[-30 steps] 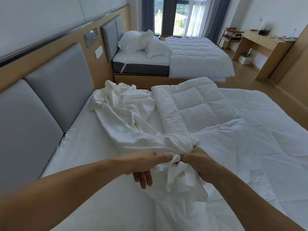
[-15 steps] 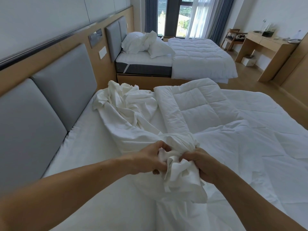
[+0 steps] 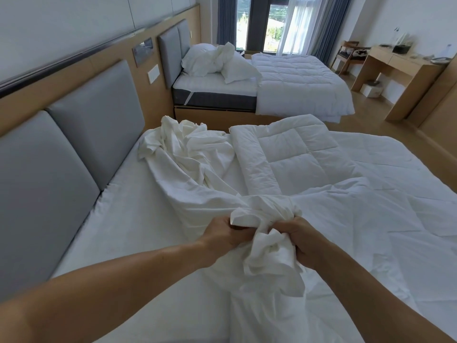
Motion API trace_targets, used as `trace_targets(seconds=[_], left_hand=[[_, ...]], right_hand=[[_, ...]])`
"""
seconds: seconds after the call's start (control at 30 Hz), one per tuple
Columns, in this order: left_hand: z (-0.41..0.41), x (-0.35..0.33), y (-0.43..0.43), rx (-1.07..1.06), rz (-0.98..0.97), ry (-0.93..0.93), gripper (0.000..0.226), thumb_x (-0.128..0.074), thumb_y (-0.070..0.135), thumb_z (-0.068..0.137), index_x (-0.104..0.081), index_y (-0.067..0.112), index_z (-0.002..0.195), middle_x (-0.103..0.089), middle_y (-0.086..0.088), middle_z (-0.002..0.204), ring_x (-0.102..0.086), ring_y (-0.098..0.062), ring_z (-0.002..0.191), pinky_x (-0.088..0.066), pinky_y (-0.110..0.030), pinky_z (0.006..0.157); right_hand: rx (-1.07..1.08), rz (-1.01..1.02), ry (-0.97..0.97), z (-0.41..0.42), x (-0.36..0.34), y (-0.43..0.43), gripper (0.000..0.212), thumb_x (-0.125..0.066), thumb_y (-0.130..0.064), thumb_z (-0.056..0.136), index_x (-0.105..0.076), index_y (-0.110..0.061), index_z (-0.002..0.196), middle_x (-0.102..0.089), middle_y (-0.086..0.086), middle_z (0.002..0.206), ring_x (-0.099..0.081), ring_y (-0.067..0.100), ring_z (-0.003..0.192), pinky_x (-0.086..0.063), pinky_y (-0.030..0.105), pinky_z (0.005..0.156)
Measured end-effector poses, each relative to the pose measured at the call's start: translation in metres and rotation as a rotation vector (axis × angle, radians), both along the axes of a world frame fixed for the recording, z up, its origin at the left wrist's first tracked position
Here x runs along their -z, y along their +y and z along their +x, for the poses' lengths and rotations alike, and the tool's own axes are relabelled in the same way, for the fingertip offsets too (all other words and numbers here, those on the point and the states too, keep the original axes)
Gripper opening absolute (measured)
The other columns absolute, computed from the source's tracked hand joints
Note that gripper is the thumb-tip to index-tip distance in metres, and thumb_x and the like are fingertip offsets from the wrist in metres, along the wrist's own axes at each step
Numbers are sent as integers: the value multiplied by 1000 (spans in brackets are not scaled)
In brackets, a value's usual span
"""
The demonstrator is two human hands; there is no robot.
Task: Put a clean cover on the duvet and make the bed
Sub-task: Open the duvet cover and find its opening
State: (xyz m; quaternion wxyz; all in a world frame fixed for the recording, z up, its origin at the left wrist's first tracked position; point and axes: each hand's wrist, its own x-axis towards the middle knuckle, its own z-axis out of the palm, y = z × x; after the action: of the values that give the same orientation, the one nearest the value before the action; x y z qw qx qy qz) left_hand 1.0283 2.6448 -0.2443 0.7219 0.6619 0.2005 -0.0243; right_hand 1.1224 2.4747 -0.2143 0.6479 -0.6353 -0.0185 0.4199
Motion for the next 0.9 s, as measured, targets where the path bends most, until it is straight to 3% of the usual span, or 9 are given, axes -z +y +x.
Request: trace_targets(seconds=[0.1, 0.17, 0.23, 0.3, 0.4, 0.5, 0.63, 0.77, 0.9], left_hand=[[5, -7, -5, 20, 129, -79, 19, -87, 21, 76, -74, 18, 89, -75, 6, 84, -71, -8, 81, -57, -26, 75], [12, -7, -7, 6, 363, -85, 18, -81, 20, 81, -64, 21, 75, -66, 8, 68, -62, -7, 64, -50, -24, 64], [18, -8, -7, 67, 702, -68, 32, -69, 22, 87, -49, 24, 62, -52, 10, 58, -48, -7, 57, -41, -23, 59], [18, -10, -4, 130, 849, -104, 39, -65, 25, 89, -44, 27, 56, -48, 14, 54, -45, -4, 53, -37, -18, 56], [17, -10, 3, 157, 874, -188, 31, -68, 30, 89, -55, 30, 61, -55, 19, 57, -55, -2, 57, -44, -18, 60], [14, -7, 6, 162, 904, -251, 22, -67, 33, 92, -69, 17, 77, -68, 10, 72, -64, -10, 67, -52, -26, 66], [7, 1, 10, 278, 958, -376, 15, -62, 31, 93, -71, 19, 88, -70, 4, 82, -64, -15, 72, -53, -33, 67], [-5, 9, 14, 352, 1146, -473, 25, -54, 31, 93, -69, 12, 84, -67, -7, 78, -59, -25, 66, -43, -28, 59], [-8, 8, 18, 480, 1141, -476, 21, -55, 27, 91, -68, 11, 88, -69, -5, 80, -60, -23, 67, -47, -27, 60]], right_hand=[[-9, 10, -7, 2, 0, 2, 29, -62, 9, 75, -65, 12, 104, -71, 23, 86, -71, 32, 74, -58, 35, 60], [-27, -20, -33, 2, -1, 4, 23, -61, 10, 80, -65, 9, 102, -71, 21, 84, -71, 31, 74, -59, 37, 63], [-46, -66, -67, 2, -2, 6, 16, -61, 9, 83, -66, 6, 99, -72, 18, 82, -71, 29, 72, -60, 38, 67], [-51, -81, -82, 2, -2, 6, 17, -61, 9, 84, -66, 6, 100, -72, 18, 83, -71, 29, 73, -60, 37, 67], [-21, -72, -66, 4, 0, 8, 21, -61, 10, 82, -66, 8, 103, -73, 19, 86, -72, 30, 75, -58, 37, 65], [-2, -50, -49, 6, -2, 11, 27, -63, 9, 80, -66, 9, 106, -73, 21, 89, -71, 33, 78, -58, 39, 69], [-2, -46, -50, 13, -3, 12, 31, -63, 9, 76, -65, 9, 107, -73, 23, 90, -71, 36, 79, -57, 40, 69], [8, -40, -50, 14, 1, 12, 30, -60, 9, 78, -63, 9, 107, -71, 20, 81, -69, 33, 70, -57, 39, 64], [-51, -61, -27, 9, 4, 13, 45, -64, -2, 58, -62, 7, 102, -66, 17, 78, -65, 31, 67, -54, 38, 64]])
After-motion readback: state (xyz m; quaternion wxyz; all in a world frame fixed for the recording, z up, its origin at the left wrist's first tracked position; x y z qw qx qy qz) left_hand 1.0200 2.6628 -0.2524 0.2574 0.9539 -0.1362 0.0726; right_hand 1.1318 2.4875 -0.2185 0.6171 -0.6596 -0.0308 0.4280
